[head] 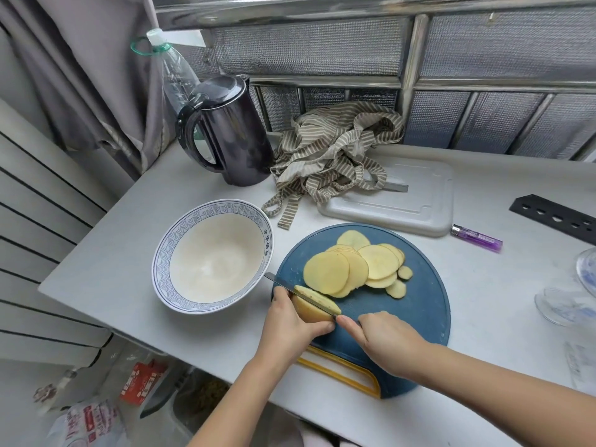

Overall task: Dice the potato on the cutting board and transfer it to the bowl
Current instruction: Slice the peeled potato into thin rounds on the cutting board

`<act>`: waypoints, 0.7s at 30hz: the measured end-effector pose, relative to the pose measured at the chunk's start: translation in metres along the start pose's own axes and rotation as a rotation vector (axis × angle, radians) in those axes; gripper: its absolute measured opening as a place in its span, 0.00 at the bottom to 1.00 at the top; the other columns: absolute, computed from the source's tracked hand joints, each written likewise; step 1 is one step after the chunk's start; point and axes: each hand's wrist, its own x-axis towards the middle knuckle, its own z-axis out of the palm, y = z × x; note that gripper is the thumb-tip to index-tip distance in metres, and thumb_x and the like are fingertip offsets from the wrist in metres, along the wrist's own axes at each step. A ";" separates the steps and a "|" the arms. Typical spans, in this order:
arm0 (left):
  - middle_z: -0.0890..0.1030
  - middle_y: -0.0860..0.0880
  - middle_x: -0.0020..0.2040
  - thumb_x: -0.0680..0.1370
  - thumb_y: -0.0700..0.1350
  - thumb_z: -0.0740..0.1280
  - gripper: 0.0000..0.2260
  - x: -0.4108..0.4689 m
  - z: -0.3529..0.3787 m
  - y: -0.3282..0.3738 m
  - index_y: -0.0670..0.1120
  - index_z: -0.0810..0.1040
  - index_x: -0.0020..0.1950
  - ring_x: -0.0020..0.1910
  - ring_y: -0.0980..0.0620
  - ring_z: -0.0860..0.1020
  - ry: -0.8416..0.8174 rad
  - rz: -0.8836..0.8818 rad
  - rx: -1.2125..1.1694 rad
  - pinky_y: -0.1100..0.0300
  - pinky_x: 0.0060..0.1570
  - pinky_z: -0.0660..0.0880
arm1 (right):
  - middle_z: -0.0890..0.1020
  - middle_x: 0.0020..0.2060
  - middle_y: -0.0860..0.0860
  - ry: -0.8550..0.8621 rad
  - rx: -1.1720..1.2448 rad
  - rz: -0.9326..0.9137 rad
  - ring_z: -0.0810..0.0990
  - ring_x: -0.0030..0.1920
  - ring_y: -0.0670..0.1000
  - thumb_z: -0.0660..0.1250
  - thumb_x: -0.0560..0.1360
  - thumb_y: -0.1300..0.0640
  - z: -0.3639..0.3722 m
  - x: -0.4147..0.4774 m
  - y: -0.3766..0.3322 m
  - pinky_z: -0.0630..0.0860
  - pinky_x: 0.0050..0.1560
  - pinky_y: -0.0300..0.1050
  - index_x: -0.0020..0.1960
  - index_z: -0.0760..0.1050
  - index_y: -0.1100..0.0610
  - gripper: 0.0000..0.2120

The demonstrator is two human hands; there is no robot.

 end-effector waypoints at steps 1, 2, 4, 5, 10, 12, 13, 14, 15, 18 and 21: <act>0.76 0.52 0.54 0.59 0.53 0.82 0.36 0.000 0.000 0.000 0.46 0.66 0.57 0.53 0.54 0.76 -0.001 -0.002 -0.004 0.66 0.45 0.72 | 0.71 0.31 0.50 -0.002 0.001 0.000 0.71 0.34 0.53 0.42 0.79 0.34 0.000 0.001 -0.001 0.69 0.39 0.49 0.34 0.65 0.54 0.29; 0.76 0.52 0.54 0.59 0.53 0.82 0.36 0.000 0.000 0.000 0.46 0.66 0.57 0.52 0.54 0.76 -0.002 -0.003 -0.006 0.66 0.45 0.72 | 0.71 0.31 0.50 -0.004 0.004 0.000 0.71 0.34 0.52 0.42 0.79 0.34 0.000 0.002 -0.001 0.69 0.39 0.49 0.34 0.65 0.54 0.29; 0.76 0.52 0.54 0.58 0.54 0.82 0.36 0.001 0.000 0.001 0.46 0.66 0.57 0.52 0.54 0.76 -0.004 -0.007 -0.005 0.65 0.45 0.73 | 0.71 0.30 0.50 -0.009 0.013 -0.001 0.71 0.34 0.52 0.43 0.79 0.35 -0.001 0.003 0.000 0.69 0.40 0.50 0.34 0.65 0.55 0.29; 0.76 0.52 0.54 0.59 0.54 0.82 0.36 0.001 0.000 0.001 0.46 0.65 0.57 0.53 0.54 0.76 -0.006 -0.009 -0.005 0.66 0.46 0.72 | 0.71 0.30 0.50 -0.014 0.016 -0.001 0.70 0.34 0.53 0.43 0.79 0.35 -0.002 0.004 0.001 0.69 0.40 0.50 0.34 0.65 0.55 0.29; 0.76 0.52 0.55 0.59 0.52 0.82 0.36 0.002 -0.003 0.003 0.46 0.66 0.58 0.53 0.54 0.75 -0.019 -0.020 -0.012 0.67 0.46 0.70 | 0.70 0.30 0.51 -0.025 0.028 -0.012 0.70 0.34 0.53 0.43 0.79 0.35 -0.001 0.006 0.004 0.68 0.40 0.51 0.34 0.63 0.55 0.29; 0.75 0.54 0.53 0.61 0.51 0.82 0.35 0.002 -0.006 0.005 0.46 0.66 0.58 0.52 0.55 0.74 -0.032 -0.025 -0.006 0.68 0.45 0.68 | 0.70 0.30 0.51 -0.031 0.053 -0.011 0.69 0.33 0.52 0.43 0.79 0.35 -0.001 0.006 0.007 0.68 0.41 0.50 0.33 0.63 0.55 0.29; 0.74 0.55 0.52 0.61 0.51 0.82 0.35 0.002 -0.007 0.006 0.46 0.65 0.58 0.51 0.56 0.73 -0.040 -0.026 0.001 0.68 0.45 0.68 | 0.70 0.30 0.51 -0.034 0.063 -0.013 0.69 0.33 0.51 0.43 0.79 0.34 0.000 0.006 0.008 0.69 0.42 0.51 0.33 0.63 0.55 0.29; 0.73 0.56 0.52 0.61 0.51 0.82 0.35 0.002 -0.008 0.007 0.46 0.65 0.58 0.51 0.56 0.73 -0.047 -0.025 0.008 0.68 0.45 0.68 | 0.70 0.30 0.51 -0.034 0.072 -0.017 0.69 0.33 0.51 0.43 0.79 0.34 0.000 0.005 0.008 0.69 0.42 0.51 0.33 0.64 0.56 0.29; 0.72 0.56 0.52 0.61 0.52 0.82 0.35 0.003 -0.009 0.008 0.46 0.65 0.59 0.51 0.56 0.73 -0.056 -0.025 0.014 0.67 0.46 0.68 | 0.70 0.30 0.51 -0.033 0.081 -0.023 0.69 0.33 0.51 0.43 0.79 0.34 0.000 0.005 0.008 0.69 0.42 0.51 0.34 0.64 0.56 0.29; 0.73 0.56 0.53 0.61 0.53 0.82 0.36 0.004 -0.013 0.009 0.46 0.66 0.60 0.52 0.57 0.72 -0.082 -0.026 0.033 0.66 0.47 0.68 | 0.69 0.30 0.51 -0.026 0.118 -0.037 0.68 0.32 0.50 0.43 0.79 0.35 0.004 0.001 0.007 0.68 0.42 0.49 0.33 0.64 0.55 0.29; 0.73 0.54 0.56 0.61 0.53 0.82 0.36 0.006 -0.016 0.008 0.46 0.66 0.61 0.55 0.55 0.73 -0.111 -0.035 0.025 0.64 0.50 0.69 | 0.69 0.29 0.51 -0.038 0.141 -0.003 0.68 0.32 0.50 0.43 0.77 0.34 0.006 -0.011 0.019 0.65 0.39 0.46 0.33 0.63 0.56 0.29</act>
